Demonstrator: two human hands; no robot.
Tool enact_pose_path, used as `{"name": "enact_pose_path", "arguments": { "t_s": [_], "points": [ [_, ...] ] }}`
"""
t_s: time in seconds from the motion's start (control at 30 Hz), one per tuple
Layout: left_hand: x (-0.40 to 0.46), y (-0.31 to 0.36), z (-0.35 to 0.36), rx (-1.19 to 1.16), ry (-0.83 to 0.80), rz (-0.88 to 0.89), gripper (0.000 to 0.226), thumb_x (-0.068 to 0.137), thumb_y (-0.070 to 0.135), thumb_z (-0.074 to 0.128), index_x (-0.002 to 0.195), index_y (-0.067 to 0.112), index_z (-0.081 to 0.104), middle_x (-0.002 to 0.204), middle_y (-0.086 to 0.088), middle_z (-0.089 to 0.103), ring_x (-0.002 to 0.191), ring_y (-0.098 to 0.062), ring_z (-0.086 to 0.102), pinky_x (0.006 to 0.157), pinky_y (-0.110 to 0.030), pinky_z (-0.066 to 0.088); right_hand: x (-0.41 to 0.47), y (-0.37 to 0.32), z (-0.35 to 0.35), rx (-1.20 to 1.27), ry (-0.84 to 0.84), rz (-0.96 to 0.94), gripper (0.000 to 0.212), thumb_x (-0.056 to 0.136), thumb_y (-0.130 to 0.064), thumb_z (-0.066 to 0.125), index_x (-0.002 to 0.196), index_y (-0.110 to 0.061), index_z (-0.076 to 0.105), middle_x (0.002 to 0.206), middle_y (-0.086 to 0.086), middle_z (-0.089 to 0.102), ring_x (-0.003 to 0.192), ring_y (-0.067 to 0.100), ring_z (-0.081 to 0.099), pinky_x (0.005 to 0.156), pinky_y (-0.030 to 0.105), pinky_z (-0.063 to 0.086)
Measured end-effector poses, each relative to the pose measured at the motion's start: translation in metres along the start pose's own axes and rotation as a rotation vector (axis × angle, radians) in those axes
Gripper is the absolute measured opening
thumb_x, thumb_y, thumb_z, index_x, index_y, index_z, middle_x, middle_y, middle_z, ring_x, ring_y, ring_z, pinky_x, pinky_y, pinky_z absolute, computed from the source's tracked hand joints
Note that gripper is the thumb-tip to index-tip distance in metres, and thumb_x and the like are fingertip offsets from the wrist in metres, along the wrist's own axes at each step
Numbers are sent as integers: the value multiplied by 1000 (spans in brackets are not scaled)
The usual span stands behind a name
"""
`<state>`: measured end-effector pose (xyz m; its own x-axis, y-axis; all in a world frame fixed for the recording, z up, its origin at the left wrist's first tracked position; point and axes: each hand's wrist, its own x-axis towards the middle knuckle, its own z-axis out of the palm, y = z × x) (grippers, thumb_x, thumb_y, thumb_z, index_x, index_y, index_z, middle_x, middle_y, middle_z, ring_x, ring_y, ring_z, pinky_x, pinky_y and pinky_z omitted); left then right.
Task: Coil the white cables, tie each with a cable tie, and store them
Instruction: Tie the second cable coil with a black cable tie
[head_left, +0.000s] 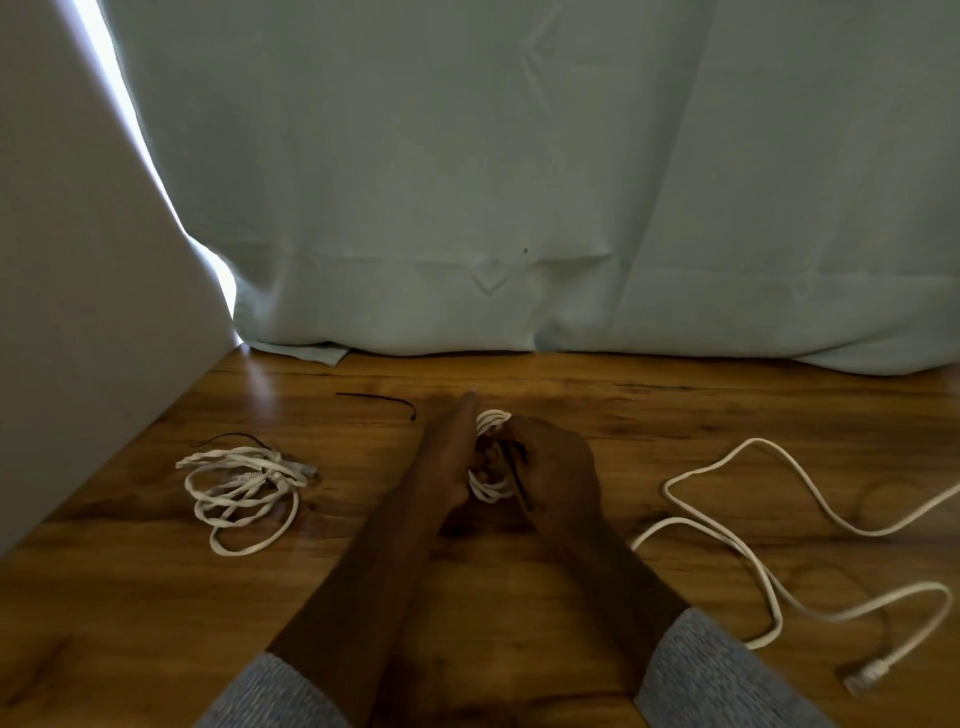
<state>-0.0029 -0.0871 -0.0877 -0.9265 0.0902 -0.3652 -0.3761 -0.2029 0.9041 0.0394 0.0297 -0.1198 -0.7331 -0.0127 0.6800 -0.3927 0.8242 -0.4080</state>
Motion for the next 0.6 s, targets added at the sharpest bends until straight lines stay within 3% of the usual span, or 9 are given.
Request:
{"name": "enact_pose_path", "arguments": {
  "t_s": [0.13, 0.2, 0.27, 0.4, 0.47, 0.53, 0.6],
  "points": [
    [-1, 1, -1, 52, -18, -34, 37, 102, 32, 40, 100, 8, 68, 78, -9, 65, 54, -19, 58, 51, -27, 47, -3, 0, 1, -17, -8, -4, 14, 89, -15, 71, 103, -18, 74, 90, 1, 74, 76, 20, 69, 67, 24, 44],
    [0, 2, -4, 129, -33, -23, 34, 98, 18, 39, 81, 7, 66, 67, -9, 59, 43, -16, 52, 49, -27, 42, -4, 1, 2, -43, -18, -14, 15, 90, -14, 68, 103, -18, 74, 90, 2, 74, 76, 22, 68, 67, 30, 51],
    [4, 2, -8, 157, -78, -3, 34, 92, 10, 38, 64, 9, 58, 55, -7, 48, 34, -13, 38, 45, -25, 33, -2, -1, 1, -92, -12, -1, 16, 91, -17, 60, 97, -19, 74, 87, 1, 74, 76, 24, 65, 64, 31, 47],
    [-1, 3, -4, 105, -154, 74, 39, 94, 12, 50, 55, 13, 53, 44, -3, 41, 31, -10, 29, 38, -20, 26, 3, -2, -4, -170, 15, -62, 22, 90, -29, 50, 87, -23, 71, 88, -4, 69, 77, 20, 60, 76, 33, 44],
    [-9, 5, 1, 162, -142, 172, 35, 94, 17, 58, 59, 12, 57, 47, -3, 43, 31, -9, 34, 37, -20, 29, 3, 3, -4, -209, 3, -32, 18, 93, -34, 55, 86, -24, 69, 97, -2, 58, 80, 20, 52, 68, 32, 37],
    [-11, 5, 3, 199, -119, 251, 35, 92, 18, 62, 57, 15, 60, 47, -3, 45, 34, -11, 38, 38, -20, 30, 4, 11, -4, -151, -22, -33, 21, 91, -39, 58, 87, -23, 71, 99, -1, 51, 84, 17, 48, 64, 33, 37],
    [-8, 7, 0, 198, -78, 333, 40, 92, 14, 62, 52, 15, 62, 45, -3, 47, 38, -15, 39, 39, -20, 30, 6, 12, -11, 139, 5, 18, 21, 83, -36, 61, 88, -22, 75, 95, -2, 56, 86, 7, 54, 69, 28, 45]
  ]
}}
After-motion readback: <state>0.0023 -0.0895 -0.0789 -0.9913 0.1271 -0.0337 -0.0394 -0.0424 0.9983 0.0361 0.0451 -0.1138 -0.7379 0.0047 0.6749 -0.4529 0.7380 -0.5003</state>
